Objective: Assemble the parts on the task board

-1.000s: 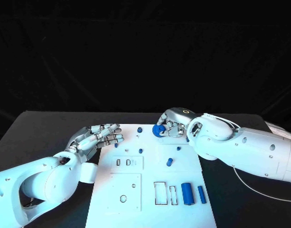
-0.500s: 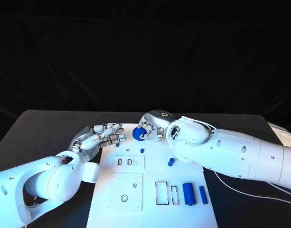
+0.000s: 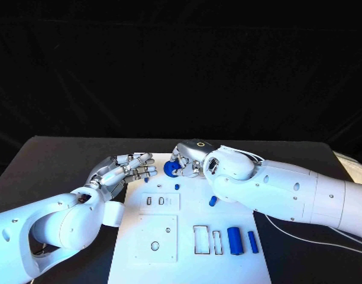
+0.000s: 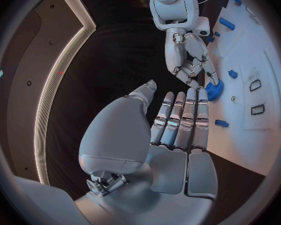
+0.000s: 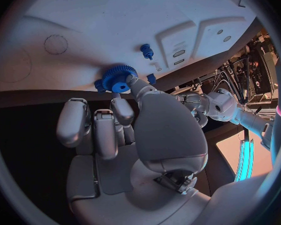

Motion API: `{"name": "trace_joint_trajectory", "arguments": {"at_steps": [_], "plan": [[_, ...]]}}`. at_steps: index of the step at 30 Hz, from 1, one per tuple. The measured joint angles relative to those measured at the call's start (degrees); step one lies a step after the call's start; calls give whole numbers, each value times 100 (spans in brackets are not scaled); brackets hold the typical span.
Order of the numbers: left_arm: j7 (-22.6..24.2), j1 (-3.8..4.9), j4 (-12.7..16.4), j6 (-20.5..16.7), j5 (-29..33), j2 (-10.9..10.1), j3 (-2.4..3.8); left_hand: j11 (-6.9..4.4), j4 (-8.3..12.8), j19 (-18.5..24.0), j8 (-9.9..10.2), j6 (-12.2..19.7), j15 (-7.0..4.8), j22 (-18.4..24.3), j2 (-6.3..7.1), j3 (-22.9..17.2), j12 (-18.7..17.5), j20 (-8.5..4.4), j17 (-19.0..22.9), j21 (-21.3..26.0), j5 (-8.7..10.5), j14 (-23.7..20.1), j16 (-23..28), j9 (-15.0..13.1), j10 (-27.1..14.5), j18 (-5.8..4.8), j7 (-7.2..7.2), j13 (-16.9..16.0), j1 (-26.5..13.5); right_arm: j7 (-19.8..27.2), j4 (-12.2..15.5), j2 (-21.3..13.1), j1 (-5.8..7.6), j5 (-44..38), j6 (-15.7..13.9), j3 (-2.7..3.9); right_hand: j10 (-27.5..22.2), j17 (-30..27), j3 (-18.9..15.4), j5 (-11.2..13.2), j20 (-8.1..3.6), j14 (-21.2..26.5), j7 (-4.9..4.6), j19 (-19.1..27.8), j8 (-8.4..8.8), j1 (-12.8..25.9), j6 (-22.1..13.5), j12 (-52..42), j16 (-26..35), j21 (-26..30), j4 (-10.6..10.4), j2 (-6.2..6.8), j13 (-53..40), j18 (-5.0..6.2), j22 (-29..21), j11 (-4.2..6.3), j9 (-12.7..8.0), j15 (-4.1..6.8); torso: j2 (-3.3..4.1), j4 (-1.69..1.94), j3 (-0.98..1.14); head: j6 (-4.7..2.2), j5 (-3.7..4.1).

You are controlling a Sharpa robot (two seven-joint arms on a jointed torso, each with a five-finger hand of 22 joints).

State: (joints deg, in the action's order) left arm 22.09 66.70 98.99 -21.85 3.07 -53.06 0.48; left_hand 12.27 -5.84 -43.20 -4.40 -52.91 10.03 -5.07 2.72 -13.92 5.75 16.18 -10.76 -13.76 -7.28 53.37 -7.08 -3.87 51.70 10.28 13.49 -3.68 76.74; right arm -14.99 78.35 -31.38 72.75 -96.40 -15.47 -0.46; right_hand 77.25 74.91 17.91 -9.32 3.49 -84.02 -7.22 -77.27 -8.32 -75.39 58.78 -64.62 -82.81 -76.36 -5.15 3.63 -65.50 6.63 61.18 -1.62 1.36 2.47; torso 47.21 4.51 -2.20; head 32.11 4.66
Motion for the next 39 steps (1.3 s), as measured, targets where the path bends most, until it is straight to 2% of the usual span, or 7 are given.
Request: {"name": "trace_joint_trajectory", "arguments": {"at_steps": [4, 7, 11, 13, 20, 31, 39], "plan": [[0, 0, -2, 1, 0, -1, 0, 0, 0, 0, -22, 0, 0, 0, 0, 0, 0, 0, 13, 0, 0, 0, 0, 0, 0, 0, 0, 0, 0, -58, -1, 11, -14, -50, -9, -2, -126, 0, 8, -1, 29, 0, -23, 29, 174, 123, -26, 206, 0, 0, -8, 63, 161, 0, -35, -82, 19, 0, 1, 1, 3, 5, 0], [0, 0, -6, 1, 0, -1, 0, 0, 0, 0, -22, 0, 0, 0, 0, 0, 0, 0, 12, 0, 0, 0, 0, 0, 0, 0, 0, 0, 0, -108, -1, 12, -38, -87, -31, -11, -230, 0, -7, 24, 64, 10, -115, 64, 353, 202, -337, 351, 0, 0, -32, 145, 274, 0, -63, -141, 273, -73, 3, 4, 4, 8, -1], [0, 0, -13, 2, 0, -1, 0, 0, 0, 0, -22, 0, 0, 0, 0, 0, 0, 0, 12, 0, 0, 0, 0, 0, 0, 0, 0, 0, 0, -158, -1, 9, -53, -112, -57, -17, -403, -1, -449, 43, 148, 5, -220, 127, 502, 398, -1386, 604, 0, 45, -217, 418, 482, 0, -128, -255, 195, -172, 3, 3, 5, 13, -5], [0, 0, -15, 2, 0, -1, 0, 0, 0, 0, -22, 0, 0, 0, 0, 0, 0, 0, 12, 0, 0, 0, 0, 0, 0, 0, 0, 0, 0, -170, 7, -3, -53, -114, -74, -16, -432, -1, -793, -31, 207, 0, -277, 125, 502, 396, -1618, 616, 0, 45, -415, 417, 502, -1, -132, -284, 200, -207, 3, 2, 5, 15, -9], [-1, 0, -24, 3, 0, -3, 0, 0, 0, 0, -22, 0, 0, 6, 0, 0, 0, 0, 12, 0, 0, 0, 0, 0, 0, 0, 0, 0, 0, -147, 253, -272, -88, -37, -207, -12, -349, -1, -1246, -303, 228, 0, -225, 104, 388, 298, -842, 417, 0, 21, -781, 318, 323, 0, -51, -257, 299, -207, 2, -1, 8, 16, -15], [-3, -2, -28, 5, 1, -59, -2, 0, 17, 0, -22, 0, 0, 6, 0, -17, 0, 0, 18, 0, 0, 0, 0, 0, 0, 0, 0, 0, 0, 455, 1104, -1640, -54, 803, -781, 57, -203, 2, -1145, -465, 162, -1, -121, 38, 279, -115, -518, 168, -46, -44, -613, 63, 70, 1, 71, -181, 324, -162, -19, -48, 23, 0, -29], [-3, -2, -45, 14, 2, -55, -2, 0, 17, 0, -22, 0, 0, 5, 0, -17, 0, 0, 18, 0, 0, 0, 0, 0, 0, 0, 0, 0, 0, 1121, 1037, -2343, -40, 1605, -748, 57, -204, 4, -1111, -464, 155, -1, -137, 31, 325, -336, -533, 193, -68, -67, -438, 106, 99, -60, 101, -182, 284, -163, -62, -142, 73, -2, -26]]}}
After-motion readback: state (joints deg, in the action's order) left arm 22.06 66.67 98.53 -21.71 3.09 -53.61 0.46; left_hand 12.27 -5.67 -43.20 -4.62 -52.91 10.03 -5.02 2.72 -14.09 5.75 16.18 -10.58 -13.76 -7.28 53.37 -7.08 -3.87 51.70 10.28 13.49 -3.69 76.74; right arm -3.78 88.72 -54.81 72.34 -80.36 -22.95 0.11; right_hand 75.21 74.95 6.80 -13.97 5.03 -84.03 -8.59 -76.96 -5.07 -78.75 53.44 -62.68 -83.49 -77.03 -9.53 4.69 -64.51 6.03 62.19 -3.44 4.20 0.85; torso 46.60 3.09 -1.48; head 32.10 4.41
